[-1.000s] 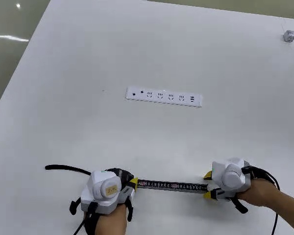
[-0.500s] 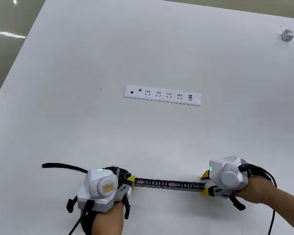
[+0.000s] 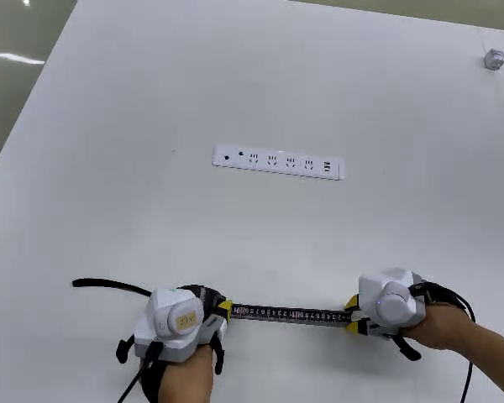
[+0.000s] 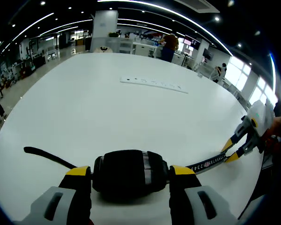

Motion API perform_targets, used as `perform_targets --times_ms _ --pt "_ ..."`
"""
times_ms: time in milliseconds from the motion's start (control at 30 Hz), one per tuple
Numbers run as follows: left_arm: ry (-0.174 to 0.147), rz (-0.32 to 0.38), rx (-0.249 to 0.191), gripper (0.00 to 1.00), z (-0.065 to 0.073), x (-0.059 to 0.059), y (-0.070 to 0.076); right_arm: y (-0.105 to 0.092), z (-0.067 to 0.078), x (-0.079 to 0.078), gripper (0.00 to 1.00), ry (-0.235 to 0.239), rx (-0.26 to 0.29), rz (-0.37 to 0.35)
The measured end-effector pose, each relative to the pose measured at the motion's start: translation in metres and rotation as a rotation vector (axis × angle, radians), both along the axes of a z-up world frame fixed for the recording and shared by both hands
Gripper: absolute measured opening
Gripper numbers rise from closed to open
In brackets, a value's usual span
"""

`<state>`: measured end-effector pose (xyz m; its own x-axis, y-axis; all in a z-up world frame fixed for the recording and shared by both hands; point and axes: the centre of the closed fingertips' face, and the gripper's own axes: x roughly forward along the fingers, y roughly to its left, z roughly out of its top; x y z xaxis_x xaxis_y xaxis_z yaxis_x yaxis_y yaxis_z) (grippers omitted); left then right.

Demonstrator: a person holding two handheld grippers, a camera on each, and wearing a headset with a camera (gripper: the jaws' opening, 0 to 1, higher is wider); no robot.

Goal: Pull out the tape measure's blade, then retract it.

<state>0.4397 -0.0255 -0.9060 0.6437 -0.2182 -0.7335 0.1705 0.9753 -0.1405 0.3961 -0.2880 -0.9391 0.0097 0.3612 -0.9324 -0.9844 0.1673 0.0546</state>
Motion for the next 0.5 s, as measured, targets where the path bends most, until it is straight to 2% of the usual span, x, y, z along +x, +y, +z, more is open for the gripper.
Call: perform_targets --times_ms 500 --pt "0.002 0.002 -0.003 0.64 -0.0001 -0.0003 -0.0015 0.0001 0.0012 -0.0007 0.15 -0.014 -0.005 0.002"
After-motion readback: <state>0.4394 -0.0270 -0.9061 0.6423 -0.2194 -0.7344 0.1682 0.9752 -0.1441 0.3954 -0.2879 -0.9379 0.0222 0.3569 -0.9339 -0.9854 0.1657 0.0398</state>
